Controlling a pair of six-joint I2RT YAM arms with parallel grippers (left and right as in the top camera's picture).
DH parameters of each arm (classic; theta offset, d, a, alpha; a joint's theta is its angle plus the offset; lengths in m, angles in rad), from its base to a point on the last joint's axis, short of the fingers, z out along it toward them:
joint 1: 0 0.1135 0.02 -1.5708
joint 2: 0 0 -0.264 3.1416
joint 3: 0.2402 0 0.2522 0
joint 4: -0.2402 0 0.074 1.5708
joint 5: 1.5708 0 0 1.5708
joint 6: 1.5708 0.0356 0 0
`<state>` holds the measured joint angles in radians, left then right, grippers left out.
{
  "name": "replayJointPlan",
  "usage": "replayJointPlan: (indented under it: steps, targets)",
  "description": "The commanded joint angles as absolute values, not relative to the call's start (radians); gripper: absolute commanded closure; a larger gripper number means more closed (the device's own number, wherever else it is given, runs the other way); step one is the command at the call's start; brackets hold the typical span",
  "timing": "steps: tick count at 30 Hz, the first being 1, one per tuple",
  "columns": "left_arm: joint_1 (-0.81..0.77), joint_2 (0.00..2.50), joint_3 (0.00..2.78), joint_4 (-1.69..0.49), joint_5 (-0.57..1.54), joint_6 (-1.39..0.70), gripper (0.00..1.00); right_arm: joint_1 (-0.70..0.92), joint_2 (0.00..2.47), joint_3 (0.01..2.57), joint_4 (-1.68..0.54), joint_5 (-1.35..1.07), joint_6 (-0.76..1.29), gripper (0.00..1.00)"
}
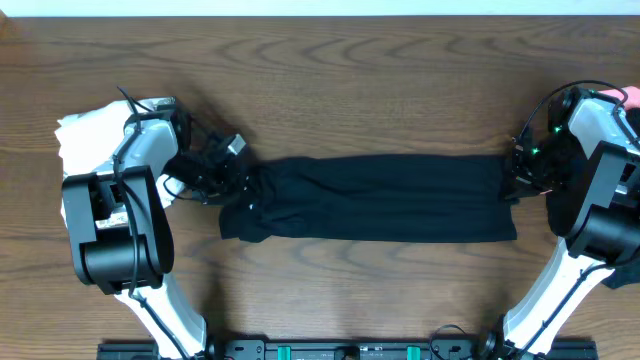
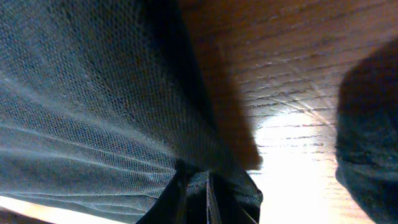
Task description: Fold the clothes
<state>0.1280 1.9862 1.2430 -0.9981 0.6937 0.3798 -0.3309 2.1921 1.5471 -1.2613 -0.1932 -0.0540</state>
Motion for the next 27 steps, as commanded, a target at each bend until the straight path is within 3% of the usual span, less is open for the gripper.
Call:
replayJointPlan:
  steps: [1, 5, 11, 17, 27]
  targets:
    - [0.126, 1.969, 1.217, -0.994, 0.679, 0.382, 0.39, -0.339, 2.178, 1.534, -1.245, -0.189, -0.038, 0.88]
    - [0.126, 1.969, 1.198, -0.97, 0.662, 0.378, 0.36, -0.339, 2.178, 1.534, -1.245, -0.189, -0.038, 0.88]
    - [0.126, 1.971, 1.195, -0.951, 0.587, 0.322, 0.2, -0.339, 2.178, 1.534, -1.245, -0.19, -0.038, 0.88]
    - [0.126, 1.973, 1.195, -0.944, 0.587, 0.295, 0.19, -0.339, 2.178, 1.534, -1.245, -0.191, -0.038, 0.89]
    - [0.066, 1.973, 1.195, -0.944, 0.59, 0.278, 0.49, -0.339, 2.178, 1.534, -1.245, -0.191, -0.038, 0.88]
